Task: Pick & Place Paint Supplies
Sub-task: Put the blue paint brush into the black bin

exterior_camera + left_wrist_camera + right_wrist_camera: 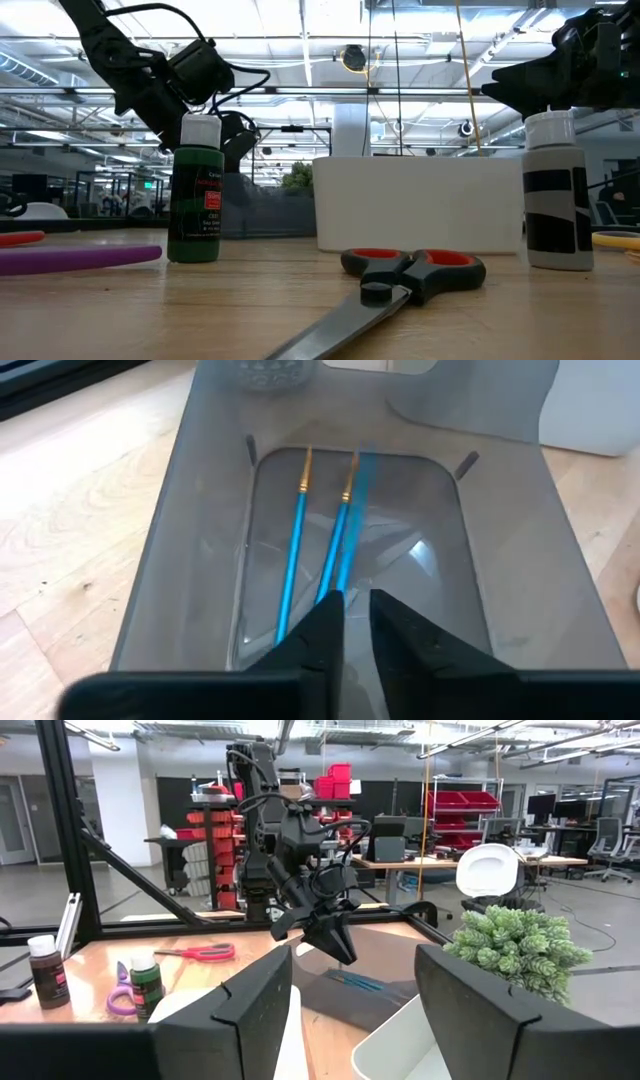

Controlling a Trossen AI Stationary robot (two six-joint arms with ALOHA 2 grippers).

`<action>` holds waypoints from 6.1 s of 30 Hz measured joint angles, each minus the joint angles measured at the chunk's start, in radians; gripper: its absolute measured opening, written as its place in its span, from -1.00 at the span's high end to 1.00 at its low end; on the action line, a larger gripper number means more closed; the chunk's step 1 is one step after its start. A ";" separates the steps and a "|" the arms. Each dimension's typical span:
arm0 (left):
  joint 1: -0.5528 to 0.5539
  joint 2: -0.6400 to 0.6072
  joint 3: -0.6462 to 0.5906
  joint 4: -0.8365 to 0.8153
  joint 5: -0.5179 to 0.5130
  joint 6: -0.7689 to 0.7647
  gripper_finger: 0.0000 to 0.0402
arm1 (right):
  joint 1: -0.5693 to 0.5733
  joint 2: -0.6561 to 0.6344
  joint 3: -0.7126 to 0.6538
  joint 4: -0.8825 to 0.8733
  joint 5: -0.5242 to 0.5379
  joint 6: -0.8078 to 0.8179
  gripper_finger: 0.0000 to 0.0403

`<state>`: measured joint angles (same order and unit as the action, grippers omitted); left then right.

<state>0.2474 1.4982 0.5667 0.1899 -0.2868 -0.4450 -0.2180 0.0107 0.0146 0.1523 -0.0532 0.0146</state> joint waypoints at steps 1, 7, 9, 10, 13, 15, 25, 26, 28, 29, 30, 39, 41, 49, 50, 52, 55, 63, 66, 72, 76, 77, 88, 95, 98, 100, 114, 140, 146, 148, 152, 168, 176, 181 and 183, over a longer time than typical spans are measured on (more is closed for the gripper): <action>0.000 0.000 0.000 0.001 0.000 0.003 0.61 | 0.000 0.000 0.000 0.000 0.000 0.000 -0.01; 0.000 -0.026 -0.001 -0.009 0.004 0.036 0.30 | 0.000 0.000 0.000 0.000 0.000 0.000 -0.03; 0.000 -0.067 -0.001 0.000 0.016 0.060 0.23 | 0.000 0.000 0.000 0.000 0.000 0.000 -0.03; 0.000 -0.093 0.000 0.001 0.021 0.065 0.20 | 0.000 0.000 0.000 0.000 0.000 0.000 -0.03; 0.000 -0.187 -0.001 -0.008 0.026 0.070 0.14 | 0.000 0.000 0.000 0.000 0.000 0.000 -0.02; -0.005 -0.259 -0.001 -0.005 0.025 0.070 0.12 | 0.000 0.000 0.000 0.000 0.000 0.000 -0.02; -0.081 -0.568 -0.001 -0.008 0.221 0.054 0.18 | 0.000 0.000 0.000 0.000 0.000 0.000 -0.01; -0.088 -0.596 -0.001 -0.014 0.249 0.054 0.19 | 0.000 0.000 0.000 0.000 0.000 0.000 -0.02; -0.102 -0.657 -0.001 -0.049 0.301 0.049 0.18 | 0.000 0.000 0.000 0.000 0.000 0.000 -0.02; -0.108 -0.686 -0.001 -0.069 0.322 0.043 0.18 | 0.000 0.000 0.000 0.000 0.000 0.000 -0.03; -0.116 -0.717 0.000 -0.100 0.335 0.043 0.18 | 0.000 0.000 0.000 0.000 0.000 0.000 -0.03; -0.290 -0.923 -0.020 -0.288 0.144 0.157 0.18 | 0.000 0.000 0.000 0.000 0.000 0.000 -0.02; -0.330 -0.962 -0.049 -0.292 0.076 0.186 0.18 | 0.000 0.000 0.000 0.000 0.000 0.000 -0.02; -0.406 -1.147 -0.208 -0.283 -0.118 0.195 0.18 | 0.000 0.000 0.000 0.069 -0.029 0.067 -0.02; -0.408 -1.169 -0.222 -0.282 -0.118 0.187 0.18 | 0.003 0.000 0.000 0.083 -0.061 0.126 -0.02; -0.411 -1.203 -0.241 -0.281 -0.118 0.174 0.18 | 0.006 0.001 0.000 0.133 -0.100 0.212 -0.02; -0.413 -1.235 -0.254 -0.286 -0.117 0.163 0.19 | 0.006 0.006 0.000 0.234 -0.102 0.272 -0.01; -0.413 -1.272 -0.256 -0.320 -0.135 0.213 0.20 | 0.006 0.006 -0.001 0.404 -0.103 0.512 -0.03; -0.413 -1.282 -0.256 -0.323 -0.138 0.238 0.20 | 0.006 0.008 -0.001 0.353 -0.105 0.549 -0.02; -0.413 -1.306 -0.256 -0.344 -0.191 0.289 0.20 | 0.034 0.035 -0.001 0.237 -0.095 0.635 -0.02; -0.413 -1.305 -0.256 -0.349 -0.301 0.287 0.20 | 0.044 0.071 -0.001 0.273 -0.013 0.676 -0.02; -0.412 -1.303 -0.256 -0.356 -0.324 0.286 0.20 | 0.043 0.079 -0.001 0.301 0.010 0.661 -0.02; -0.412 -1.300 -0.256 -0.360 -0.395 0.282 0.20 | 0.219 0.294 0.215 0.406 -0.281 0.302 -0.04; -0.412 -1.300 -0.256 -0.358 -0.394 0.281 0.20 | 0.663 0.540 0.497 -0.038 -0.248 0.106 0.02; -0.412 -1.299 -0.255 -0.356 -0.394 0.284 0.20 | 0.870 0.637 0.583 -0.127 -0.137 0.072 0.03; -0.412 -1.300 -0.255 -0.352 -0.394 0.283 0.20 | 0.988 0.699 0.628 -0.233 -0.037 0.079 0.03; -0.412 -1.300 -0.255 -0.351 -0.394 0.285 0.20 | 1.288 1.220 0.713 -0.601 0.243 0.426 0.04; -0.413 -1.299 -0.255 -0.351 -0.393 0.285 0.20 | 1.313 1.525 0.718 -0.512 0.186 0.324 0.61; -0.413 -1.299 -0.255 -0.351 -0.393 0.285 0.20 | 1.313 1.525 0.712 -0.519 0.179 0.303 0.97; -0.412 -1.299 -0.255 -0.351 -0.393 0.285 0.20 | 1.313 1.525 0.703 -0.519 0.178 0.310 0.97; -0.412 -1.299 -0.255 -0.351 -0.393 0.285 0.20 | 1.315 1.526 0.675 -0.519 0.177 0.330 0.99; -0.413 -1.300 -0.255 -0.352 -0.393 0.285 0.20 | 1.286 1.333 0.732 -0.465 0.377 0.343 1.00; -0.413 -1.299 -0.255 -0.351 -0.393 0.285 0.20 | 1.229 1.136 0.748 -0.253 0.613 0.316 1.00; -0.413 -1.299 -0.255 -0.351 -0.393 0.285 0.20 | 1.154 1.039 0.747 -0.030 0.745 0.176 1.00; -0.413 -1.300 -0.255 -0.351 -0.393 0.285 0.20 | 1.119 1.016 0.744 0.075 0.759 0.052 1.00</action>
<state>-0.1654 0.1986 0.3119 -0.1608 -0.6800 -0.1604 0.9013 1.0268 0.7582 0.2276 0.7055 0.0669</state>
